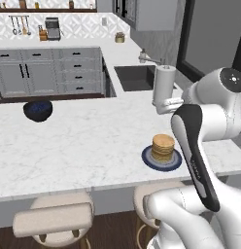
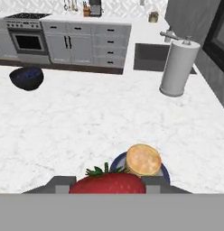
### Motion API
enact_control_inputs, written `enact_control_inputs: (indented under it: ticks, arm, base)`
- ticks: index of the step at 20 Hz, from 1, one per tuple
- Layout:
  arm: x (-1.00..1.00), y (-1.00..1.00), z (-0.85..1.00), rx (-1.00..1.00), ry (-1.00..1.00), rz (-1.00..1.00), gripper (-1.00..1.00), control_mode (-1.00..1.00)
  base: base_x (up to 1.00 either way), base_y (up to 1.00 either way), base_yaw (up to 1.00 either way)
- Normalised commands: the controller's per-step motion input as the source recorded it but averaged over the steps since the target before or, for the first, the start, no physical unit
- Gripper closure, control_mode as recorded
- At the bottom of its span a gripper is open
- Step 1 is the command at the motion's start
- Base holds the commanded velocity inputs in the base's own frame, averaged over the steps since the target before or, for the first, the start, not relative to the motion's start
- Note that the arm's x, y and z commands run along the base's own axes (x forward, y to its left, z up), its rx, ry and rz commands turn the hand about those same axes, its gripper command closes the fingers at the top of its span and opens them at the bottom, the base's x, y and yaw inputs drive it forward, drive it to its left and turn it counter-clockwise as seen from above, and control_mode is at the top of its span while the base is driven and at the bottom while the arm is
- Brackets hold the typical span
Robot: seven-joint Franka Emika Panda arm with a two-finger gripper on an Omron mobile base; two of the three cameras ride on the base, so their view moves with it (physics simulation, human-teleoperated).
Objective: Take the strawberry from the fridge and place it on top of the pancake, located on the dining counter.
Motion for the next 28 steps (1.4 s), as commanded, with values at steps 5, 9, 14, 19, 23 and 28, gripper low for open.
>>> enact_control_inputs:
  ticks: [5,9,14,19,23,28]
  arm:
    - [0.24,0.0,-0.09,0.0,0.07,-0.02,1.0,-1.0]
    - [0.56,-0.23,-0.2,0.0,0.44,-0.1,1.0,-1.0]
    - [0.24,-0.43,-0.46,0.0,0.21,-0.07,1.0,-1.0]
    - [0.03,-0.52,-0.58,0.01,0.01,-0.03,1.0,-1.0]
    - [0.03,-0.04,-0.42,-0.02,0.04,0.0,1.0,-1.0]
    - [0.34,0.01,-0.46,-0.01,0.04,0.0,1.0,-1.0]
  base:
    - [0.06,-0.04,-0.01]
    - [0.0,0.0,0.0]
    - [0.0,0.0,0.0]
    - [0.0,0.0,0.0]
    - [0.0,0.0,0.0]
    - [0.0,0.0,0.0]
